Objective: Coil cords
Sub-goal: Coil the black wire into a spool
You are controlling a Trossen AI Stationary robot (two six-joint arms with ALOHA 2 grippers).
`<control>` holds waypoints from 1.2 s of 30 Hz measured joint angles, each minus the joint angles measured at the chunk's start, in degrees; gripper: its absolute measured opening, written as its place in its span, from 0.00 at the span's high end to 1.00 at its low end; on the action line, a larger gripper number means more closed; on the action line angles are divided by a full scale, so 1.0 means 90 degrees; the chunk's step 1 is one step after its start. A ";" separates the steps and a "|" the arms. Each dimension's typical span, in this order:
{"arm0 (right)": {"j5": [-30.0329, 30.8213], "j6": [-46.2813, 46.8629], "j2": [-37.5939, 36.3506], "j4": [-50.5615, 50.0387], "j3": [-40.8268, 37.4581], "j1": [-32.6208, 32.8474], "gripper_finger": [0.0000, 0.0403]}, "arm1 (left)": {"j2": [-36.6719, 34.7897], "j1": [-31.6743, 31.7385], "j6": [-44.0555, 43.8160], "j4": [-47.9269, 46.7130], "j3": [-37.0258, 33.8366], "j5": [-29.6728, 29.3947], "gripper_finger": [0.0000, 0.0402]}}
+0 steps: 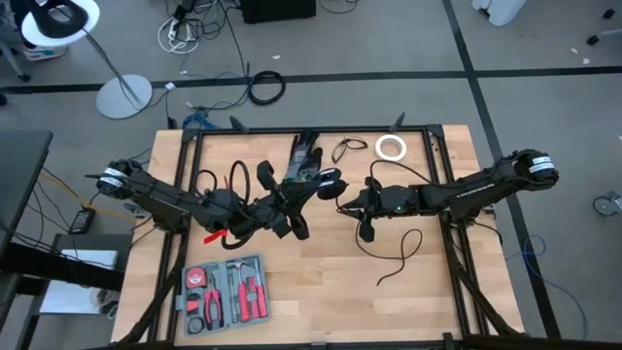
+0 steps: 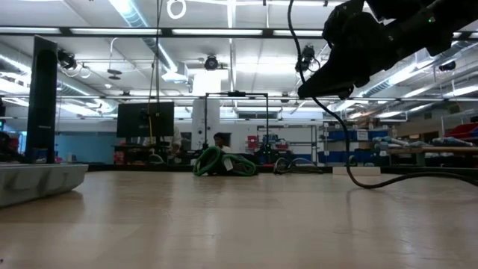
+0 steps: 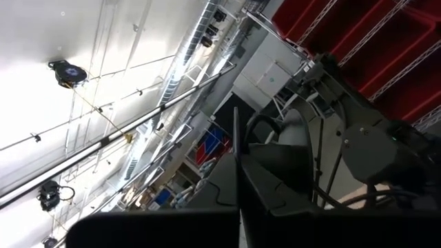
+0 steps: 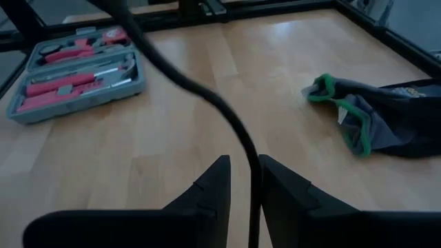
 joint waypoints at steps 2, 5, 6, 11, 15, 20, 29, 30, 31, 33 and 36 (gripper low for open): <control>-0.0020 -0.0014 -0.0056 -0.0017 0.0000 -0.0040 0.82 | 0.0001 0.0002 0.0002 -0.0017 0.0000 -0.0005 1.00; -0.0072 -0.0035 -0.0078 -0.0021 0.0000 -0.0089 0.82 | 0.0000 0.0000 0.0002 -0.0030 0.0000 -0.0017 1.00; -0.0073 -0.0039 -0.0076 -0.0027 -0.0002 -0.0098 0.82 | 0.0000 0.0000 0.0002 -0.0032 0.0000 -0.0019 1.00; -0.0073 -0.0044 -0.0071 -0.0101 -0.0004 -0.0098 0.82 | 0.0000 0.0000 0.0002 -0.0030 0.0000 -0.0025 1.00; -0.0066 -0.0049 -0.0071 -0.0109 -0.0005 -0.0098 0.83 | 0.0000 0.0002 0.0000 -0.0030 0.0000 -0.0024 1.00; -0.0059 -0.0129 -0.0069 -0.0109 -0.0005 -0.0098 0.97 | 0.0000 0.0002 0.0000 -0.0027 0.0000 -0.0024 1.00; -0.0394 -0.0156 -0.0066 0.0428 -0.0005 -0.0026 0.99 | 0.0000 0.0036 -0.0015 -0.0029 0.0000 -0.0022 1.00; -0.0461 -0.0159 -0.0066 0.0456 0.0021 0.0010 0.99 | 0.0001 0.0052 -0.0016 -0.0027 0.0000 -0.0022 1.00; -0.0490 -0.0163 -0.0066 0.0451 0.0063 0.0054 0.99 | 0.0000 0.0077 -0.0017 -0.0029 0.0000 -0.0022 1.00; -0.0533 -0.0183 -0.0057 0.0415 0.0182 0.0160 0.99 | 0.0001 0.0099 -0.0017 -0.0028 0.0000 -0.0024 1.00; -0.0560 -0.0259 0.0046 0.0403 0.0367 0.0378 0.99 | 0.0000 0.0164 -0.0011 -0.0040 0.0000 -0.0022 1.00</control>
